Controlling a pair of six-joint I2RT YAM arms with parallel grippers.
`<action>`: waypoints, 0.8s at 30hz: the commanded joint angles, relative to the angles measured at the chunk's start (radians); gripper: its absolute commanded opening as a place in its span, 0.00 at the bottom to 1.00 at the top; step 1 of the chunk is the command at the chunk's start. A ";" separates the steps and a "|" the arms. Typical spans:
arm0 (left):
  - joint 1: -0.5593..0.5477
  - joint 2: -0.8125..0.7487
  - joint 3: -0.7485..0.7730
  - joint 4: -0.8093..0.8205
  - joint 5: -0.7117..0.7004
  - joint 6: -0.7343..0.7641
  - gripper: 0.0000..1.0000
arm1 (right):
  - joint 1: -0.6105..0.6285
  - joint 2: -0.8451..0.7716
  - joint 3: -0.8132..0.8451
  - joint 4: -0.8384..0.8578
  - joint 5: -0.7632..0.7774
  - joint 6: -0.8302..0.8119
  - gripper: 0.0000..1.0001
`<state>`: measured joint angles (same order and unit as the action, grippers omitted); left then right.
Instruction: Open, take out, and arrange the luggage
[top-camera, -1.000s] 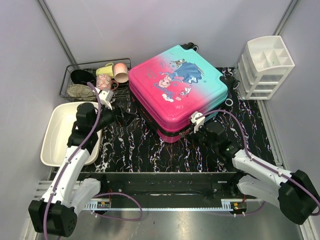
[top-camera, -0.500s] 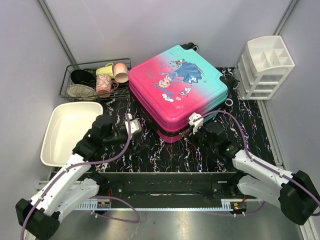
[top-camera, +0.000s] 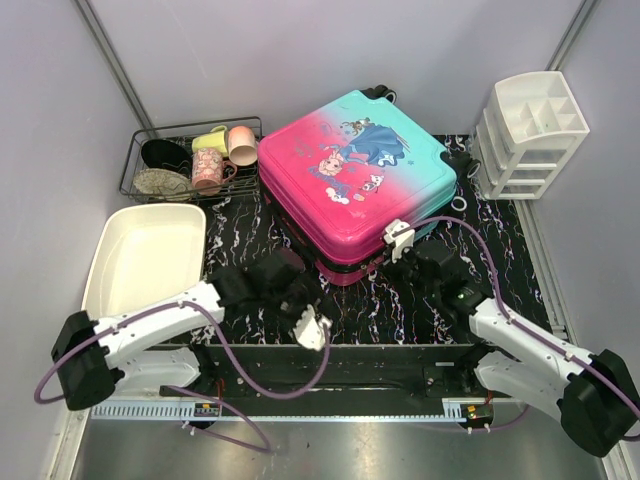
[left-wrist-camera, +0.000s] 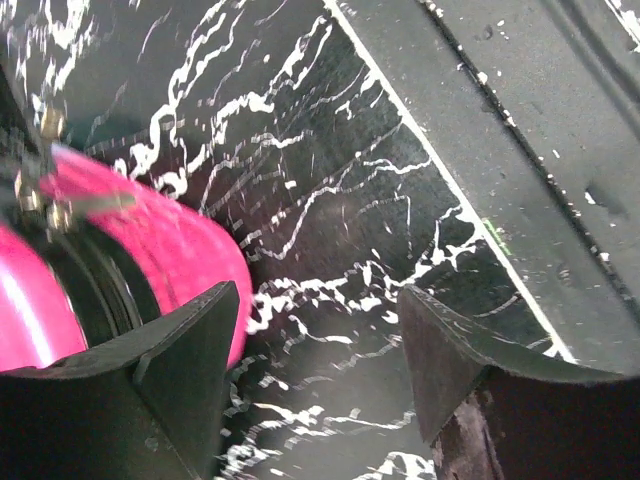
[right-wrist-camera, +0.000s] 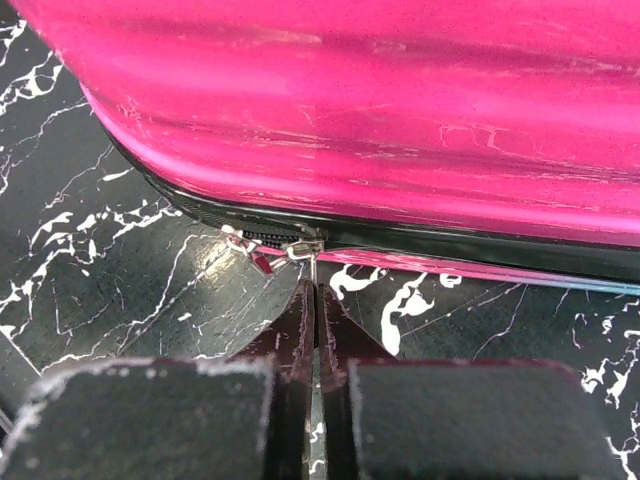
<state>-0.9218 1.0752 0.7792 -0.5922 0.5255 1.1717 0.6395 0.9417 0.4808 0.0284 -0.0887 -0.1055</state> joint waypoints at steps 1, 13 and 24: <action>-0.148 0.103 0.112 0.025 -0.209 0.282 0.70 | -0.060 0.005 0.064 0.019 -0.043 0.052 0.00; -0.331 0.367 0.198 0.232 -0.640 0.396 0.59 | -0.153 0.037 0.099 0.004 -0.174 -0.003 0.00; -0.344 0.578 0.417 0.144 -0.838 0.419 0.58 | -0.166 -0.014 0.061 0.007 -0.213 0.024 0.00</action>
<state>-1.2579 1.6081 1.1175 -0.4274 -0.1967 1.5677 0.4995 0.9749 0.5209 -0.0029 -0.3256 -0.0803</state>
